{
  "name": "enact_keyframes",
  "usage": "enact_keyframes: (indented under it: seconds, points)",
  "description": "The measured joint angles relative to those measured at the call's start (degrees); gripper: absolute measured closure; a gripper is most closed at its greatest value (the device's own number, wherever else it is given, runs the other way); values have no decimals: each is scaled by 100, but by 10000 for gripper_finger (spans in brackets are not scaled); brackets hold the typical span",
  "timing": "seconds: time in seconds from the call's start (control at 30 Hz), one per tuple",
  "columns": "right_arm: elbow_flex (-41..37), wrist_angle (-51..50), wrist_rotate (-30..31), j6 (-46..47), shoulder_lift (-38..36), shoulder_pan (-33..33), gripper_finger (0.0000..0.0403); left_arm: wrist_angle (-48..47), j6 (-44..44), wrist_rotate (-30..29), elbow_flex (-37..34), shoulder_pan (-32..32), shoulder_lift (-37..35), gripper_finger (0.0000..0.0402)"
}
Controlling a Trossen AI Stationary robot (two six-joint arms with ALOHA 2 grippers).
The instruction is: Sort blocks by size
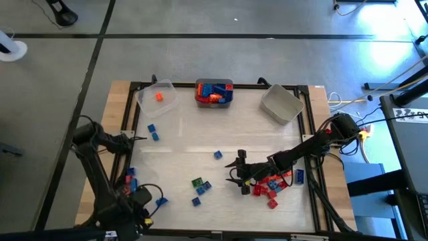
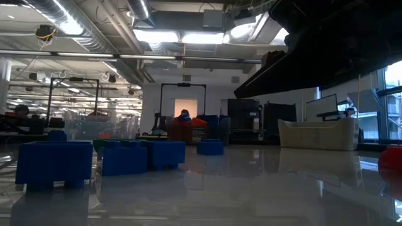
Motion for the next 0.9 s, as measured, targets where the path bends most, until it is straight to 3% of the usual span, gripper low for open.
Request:
enact_keyframes:
  seconds: [0.2, 0.53, 0.9]
  points:
    - [0, 3, 0, 0, 0, 0, 155, 38, -270, 769, -2, -43, 184, 206]
    - [1, 3, 0, 0, 0, 0, 155, 140, -839, 1080, -20, -235, 200, 206]
    - [1, 87, 0, -2, 0, 0, 155, 1356, -379, 1983, -1242, -39, 203, 206]
